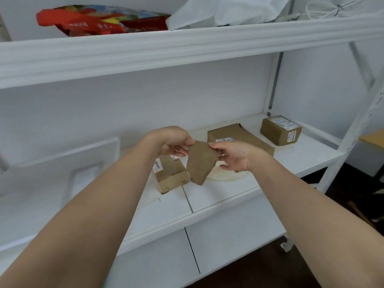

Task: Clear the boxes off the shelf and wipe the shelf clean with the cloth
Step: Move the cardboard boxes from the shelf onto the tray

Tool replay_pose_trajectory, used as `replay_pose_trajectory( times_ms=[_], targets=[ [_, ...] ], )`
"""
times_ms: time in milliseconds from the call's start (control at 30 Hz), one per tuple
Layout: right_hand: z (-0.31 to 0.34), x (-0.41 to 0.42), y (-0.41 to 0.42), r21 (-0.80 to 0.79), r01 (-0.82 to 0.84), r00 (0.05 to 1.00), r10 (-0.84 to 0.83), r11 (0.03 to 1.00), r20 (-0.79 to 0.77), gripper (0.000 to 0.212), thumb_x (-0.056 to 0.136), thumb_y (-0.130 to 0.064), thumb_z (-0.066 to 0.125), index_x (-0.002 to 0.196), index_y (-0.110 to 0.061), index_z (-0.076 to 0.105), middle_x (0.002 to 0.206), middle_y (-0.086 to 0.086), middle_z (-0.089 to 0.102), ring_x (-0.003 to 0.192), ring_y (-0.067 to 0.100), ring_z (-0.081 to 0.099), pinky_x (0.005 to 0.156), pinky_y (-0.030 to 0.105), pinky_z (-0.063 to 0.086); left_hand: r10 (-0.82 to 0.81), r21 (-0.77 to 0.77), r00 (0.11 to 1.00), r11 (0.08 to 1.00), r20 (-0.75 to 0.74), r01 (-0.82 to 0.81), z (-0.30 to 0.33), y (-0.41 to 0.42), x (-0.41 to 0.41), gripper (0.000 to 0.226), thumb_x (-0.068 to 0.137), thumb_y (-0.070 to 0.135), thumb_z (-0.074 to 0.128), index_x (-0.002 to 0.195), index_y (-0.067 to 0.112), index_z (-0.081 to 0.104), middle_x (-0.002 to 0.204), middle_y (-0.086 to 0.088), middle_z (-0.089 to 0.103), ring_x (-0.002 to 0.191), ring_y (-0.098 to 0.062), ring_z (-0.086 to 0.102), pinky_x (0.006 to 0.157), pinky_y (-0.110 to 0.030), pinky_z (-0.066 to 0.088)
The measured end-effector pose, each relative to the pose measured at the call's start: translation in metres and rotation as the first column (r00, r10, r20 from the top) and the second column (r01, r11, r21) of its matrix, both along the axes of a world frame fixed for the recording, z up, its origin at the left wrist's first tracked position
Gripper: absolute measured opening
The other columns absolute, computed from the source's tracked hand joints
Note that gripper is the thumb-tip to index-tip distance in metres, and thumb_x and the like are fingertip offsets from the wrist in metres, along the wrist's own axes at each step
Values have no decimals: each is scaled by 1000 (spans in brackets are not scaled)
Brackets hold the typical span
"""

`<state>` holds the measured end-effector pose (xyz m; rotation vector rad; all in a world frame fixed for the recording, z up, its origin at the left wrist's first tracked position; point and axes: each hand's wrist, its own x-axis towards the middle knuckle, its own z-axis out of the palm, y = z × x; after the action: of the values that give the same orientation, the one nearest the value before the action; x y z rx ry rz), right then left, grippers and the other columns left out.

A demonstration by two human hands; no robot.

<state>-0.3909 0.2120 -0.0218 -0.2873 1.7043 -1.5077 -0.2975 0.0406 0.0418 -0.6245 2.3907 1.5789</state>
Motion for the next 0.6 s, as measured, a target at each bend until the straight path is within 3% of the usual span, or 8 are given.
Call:
replay_pose_trajectory(
  times_ms=[100,167,267,333,433,500,567,600],
  targets=[
    [4,-15,5,-18,9,1000,-9,1000,-14,15,92,-31,62,103,-22,64,111,0,65,102,15,60,90,34,41,-26,37,999,999,38,25,-3,3,-24,19,97,8,44,85,5,58,67,-6,63,60,-15,61,63,-27,54],
    [11,-23,9,-52,53,998,-55,997,-28,8,95,-26,59,95,-19,63,103,3,67,93,18,63,78,33,49,-23,124,1000,992,16,21,-6,8,-39,15,96,6,45,90,2,58,76,-9,62,63,-15,62,54,-26,55],
    [19,-38,10,-93,93,994,-99,991,-55,18,97,-24,55,87,-15,66,87,6,66,81,22,61,76,37,50,-27,251,1000,968,-15,30,-10,9,-61,15,96,13,53,96,0,60,84,-11,65,70,-16,66,66,-29,58],
    [22,-46,6,-94,70,996,-75,993,-55,22,90,-30,62,97,-10,68,97,12,64,89,26,58,84,38,46,-69,282,997,957,-20,72,-9,6,-73,24,94,25,59,101,2,61,88,-9,65,75,-15,64,74,-28,56],
    [20,-60,1,-95,131,991,-134,987,-27,27,87,-32,65,97,-7,69,97,13,66,88,25,61,86,38,47,-179,197,983,963,-28,182,-7,2,-87,32,87,34,66,104,7,65,85,-3,66,77,-11,62,70,-21,53],
    [19,-66,-1,-72,162,986,-164,984,-25,26,94,-31,57,92,-10,71,83,8,72,73,21,67,74,31,53,-236,106,972,966,-14,236,-9,-1,-94,21,85,30,68,97,13,67,79,1,66,72,-9,61,63,-19,51],
    [17,-75,0,-59,182,983,-183,982,-4,31,98,-34,53,103,-8,69,82,8,72,69,19,68,64,28,54,-231,96,973,968,-13,231,-10,-2,-99,10,87,26,67,91,17,66,78,2,66,71,-8,61,62,-20,50],
    [15,-80,0,-60,182,983,-182,981,4,37,98,-37,51,111,-7,67,88,9,72,73,21,69,66,30,55,-212,117,977,970,-25,213,-11,-2,-103,8,89,25,65,93,18,67,82,2,67,75,-9,62,68,-22,51]
  ],
)
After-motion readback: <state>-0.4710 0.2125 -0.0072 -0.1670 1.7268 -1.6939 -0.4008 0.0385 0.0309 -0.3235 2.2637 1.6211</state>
